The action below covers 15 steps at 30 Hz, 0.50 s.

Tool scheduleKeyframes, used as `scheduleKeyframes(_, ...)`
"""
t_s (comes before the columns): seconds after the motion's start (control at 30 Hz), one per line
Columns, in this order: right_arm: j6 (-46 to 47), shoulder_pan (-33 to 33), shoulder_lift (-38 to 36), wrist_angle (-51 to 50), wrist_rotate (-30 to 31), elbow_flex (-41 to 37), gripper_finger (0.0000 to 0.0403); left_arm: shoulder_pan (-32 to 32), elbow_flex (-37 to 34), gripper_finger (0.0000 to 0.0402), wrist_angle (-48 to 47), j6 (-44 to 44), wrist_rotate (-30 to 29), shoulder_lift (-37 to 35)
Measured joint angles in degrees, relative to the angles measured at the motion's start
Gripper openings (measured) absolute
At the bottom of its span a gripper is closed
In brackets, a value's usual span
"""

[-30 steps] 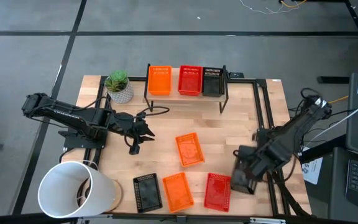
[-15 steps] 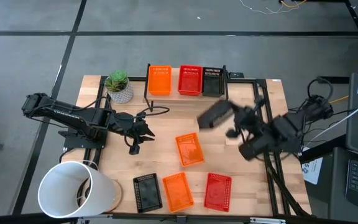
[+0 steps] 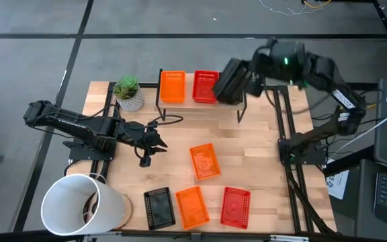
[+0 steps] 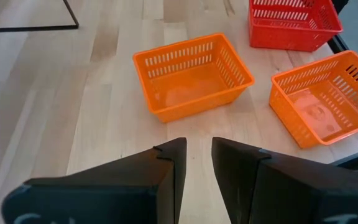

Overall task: Stack baskets on shelf by color
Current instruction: Stack the right black bin on top of the black bin on the shelf

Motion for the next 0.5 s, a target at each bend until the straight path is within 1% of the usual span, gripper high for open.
scheduleKeyframes(0.1,-5.31,-8.25,3.04,-1.09,-5.74,0.41,0.0,0.0,-0.02,0.0069,0.01,-0.01,0.0,0.0)
scheduleKeyframes(0.17,-9.32,-12.25,5.76,-3.4,-9.43,0.4,0.0,0.01,-0.01,0.0069,0.0,-0.02,0.01,0.01)
scheduleKeyframes(0.2,-11.01,-13.83,7.22,-4.87,-10.32,0.38,0.0,0.0,0.0,0.0069,0.0,-0.02,0.02,0.0)
scheduleKeyframes(0.33,-13.57,-18.29,12.15,-5.98,-9.75,0.34,0.0,0.0,0.0,0.0069,0.02,-0.02,0.02,0.0)
scheduleKeyframes(0.43,-15.16,-20.63,14.03,-6.16,-12.83,0.32,0.0,0.02,0.0,0.0069,0.02,-0.02,0.0,0.0)
scheduleKeyframes(0.5,-15.45,-21.77,15.06,-8.38,-13.05,0.34,0.0,0.01,0.0,0.0069,0.01,-0.02,0.0,0.0)
